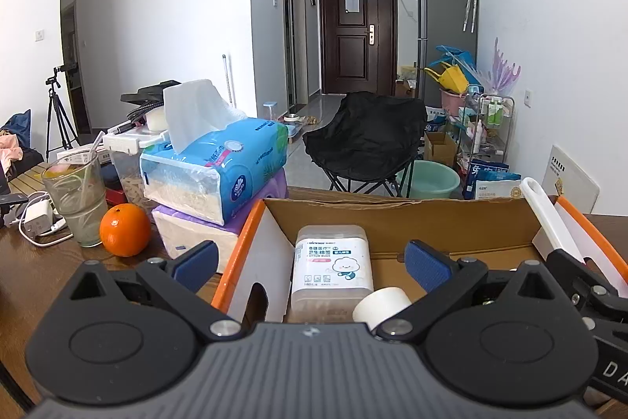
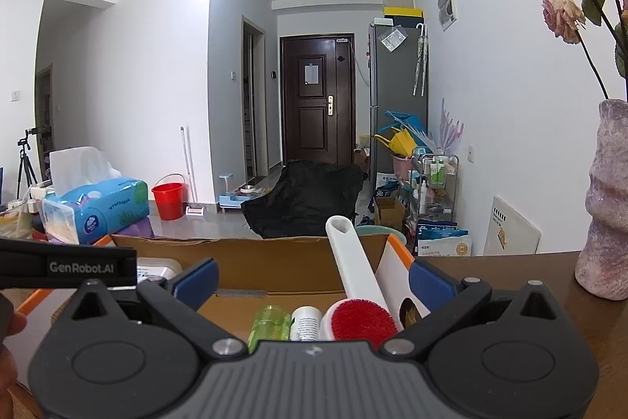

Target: Organize rigid objects

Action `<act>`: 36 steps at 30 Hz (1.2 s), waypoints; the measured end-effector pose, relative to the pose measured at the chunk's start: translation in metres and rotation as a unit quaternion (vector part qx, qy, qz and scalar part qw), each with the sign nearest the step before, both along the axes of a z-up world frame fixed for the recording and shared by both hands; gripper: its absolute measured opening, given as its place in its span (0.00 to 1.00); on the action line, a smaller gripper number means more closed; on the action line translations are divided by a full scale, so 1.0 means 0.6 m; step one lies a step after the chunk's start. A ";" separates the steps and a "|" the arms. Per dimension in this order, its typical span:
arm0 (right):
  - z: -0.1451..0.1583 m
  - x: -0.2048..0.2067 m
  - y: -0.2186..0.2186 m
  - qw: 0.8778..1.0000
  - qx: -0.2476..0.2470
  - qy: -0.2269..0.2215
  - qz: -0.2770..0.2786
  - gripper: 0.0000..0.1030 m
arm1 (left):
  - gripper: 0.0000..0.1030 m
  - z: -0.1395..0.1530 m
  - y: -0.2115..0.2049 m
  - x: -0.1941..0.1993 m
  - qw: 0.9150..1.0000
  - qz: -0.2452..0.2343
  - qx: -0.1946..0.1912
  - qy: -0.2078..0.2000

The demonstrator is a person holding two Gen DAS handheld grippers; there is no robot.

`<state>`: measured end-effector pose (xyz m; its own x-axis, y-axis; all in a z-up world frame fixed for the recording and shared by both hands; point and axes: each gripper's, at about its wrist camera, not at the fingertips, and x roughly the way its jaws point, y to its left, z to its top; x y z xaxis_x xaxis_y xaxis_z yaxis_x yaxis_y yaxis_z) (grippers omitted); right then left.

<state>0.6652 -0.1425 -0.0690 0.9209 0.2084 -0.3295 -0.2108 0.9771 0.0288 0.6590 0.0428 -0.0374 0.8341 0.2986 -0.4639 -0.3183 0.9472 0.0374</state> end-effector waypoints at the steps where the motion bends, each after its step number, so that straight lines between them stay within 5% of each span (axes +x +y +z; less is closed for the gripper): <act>1: 0.000 -0.001 0.000 1.000 0.000 0.000 0.000 1.00 | 1.00 0.000 0.001 0.000 1.000 0.000 -0.001 0.000; 19: 0.054 -0.065 -0.040 1.000 0.014 0.008 -0.020 1.00 | 1.00 0.052 -0.020 -0.070 1.000 -0.012 -0.013 -0.011; 36: 0.138 -0.273 -0.070 0.999 -0.002 0.004 -0.033 1.00 | 1.00 0.109 -0.042 -0.257 0.999 -0.040 -0.017 0.005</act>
<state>0.5012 -0.1846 0.0136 0.9302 0.1451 -0.3373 -0.1448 0.9891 0.0262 0.5048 0.0178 0.0283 0.8500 0.2147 -0.4810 -0.2409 0.9705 0.0074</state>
